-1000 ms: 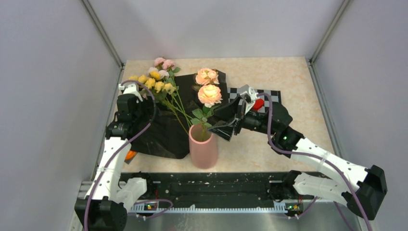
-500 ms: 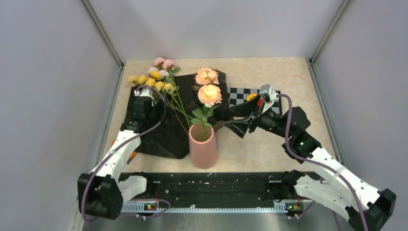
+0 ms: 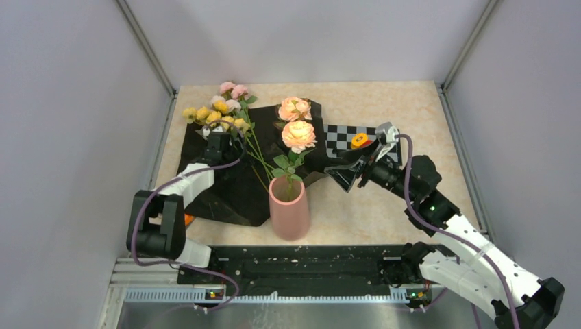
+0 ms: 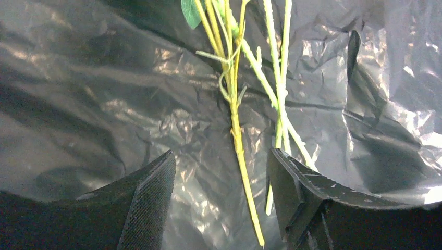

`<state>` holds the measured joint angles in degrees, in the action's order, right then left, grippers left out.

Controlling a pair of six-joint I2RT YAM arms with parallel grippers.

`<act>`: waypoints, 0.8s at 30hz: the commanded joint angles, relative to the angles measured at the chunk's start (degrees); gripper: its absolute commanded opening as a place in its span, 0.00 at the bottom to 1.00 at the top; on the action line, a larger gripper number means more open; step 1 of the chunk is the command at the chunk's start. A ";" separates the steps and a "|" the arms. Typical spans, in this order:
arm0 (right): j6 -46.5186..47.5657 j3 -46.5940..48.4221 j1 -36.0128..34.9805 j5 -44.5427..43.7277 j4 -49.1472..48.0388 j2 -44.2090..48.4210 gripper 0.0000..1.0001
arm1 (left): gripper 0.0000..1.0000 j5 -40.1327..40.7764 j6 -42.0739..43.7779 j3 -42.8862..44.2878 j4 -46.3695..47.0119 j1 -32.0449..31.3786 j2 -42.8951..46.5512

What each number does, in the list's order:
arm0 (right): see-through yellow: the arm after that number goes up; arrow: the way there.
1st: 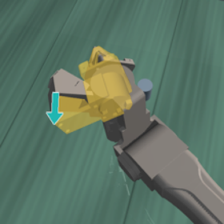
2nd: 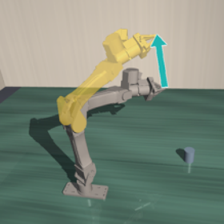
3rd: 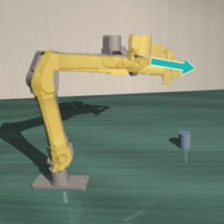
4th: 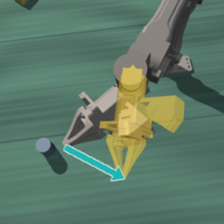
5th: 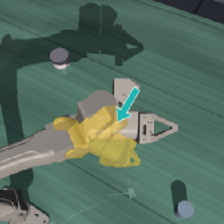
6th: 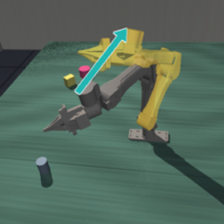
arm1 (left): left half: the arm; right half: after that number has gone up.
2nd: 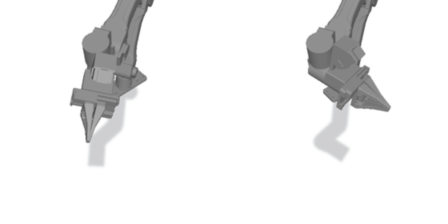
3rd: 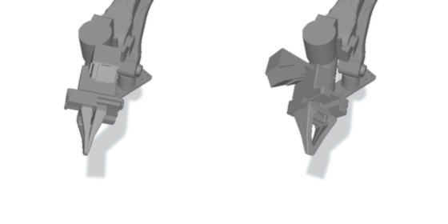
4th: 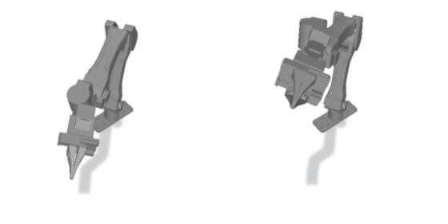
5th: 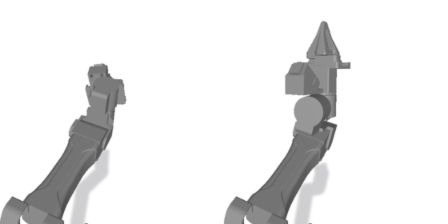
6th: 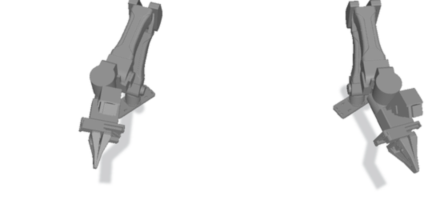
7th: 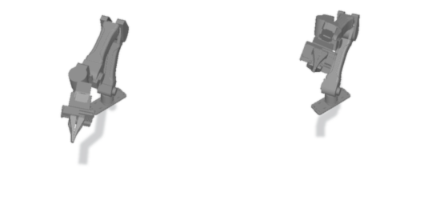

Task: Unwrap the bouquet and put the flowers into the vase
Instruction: Insert the fake flower into the vase, then pick up the fake flower from the wrapping paper.

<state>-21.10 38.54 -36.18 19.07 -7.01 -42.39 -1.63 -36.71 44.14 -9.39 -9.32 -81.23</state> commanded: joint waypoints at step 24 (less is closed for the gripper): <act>-0.58 -1.36 0.63 -1.93 -2.34 2.50 0.80 | 0.46 -1.94 2.27 8.34 10.76 2.20 -15.84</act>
<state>-21.15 37.69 -36.18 16.58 -6.50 -40.60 -1.89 -35.79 51.70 -3.77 -7.57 -95.77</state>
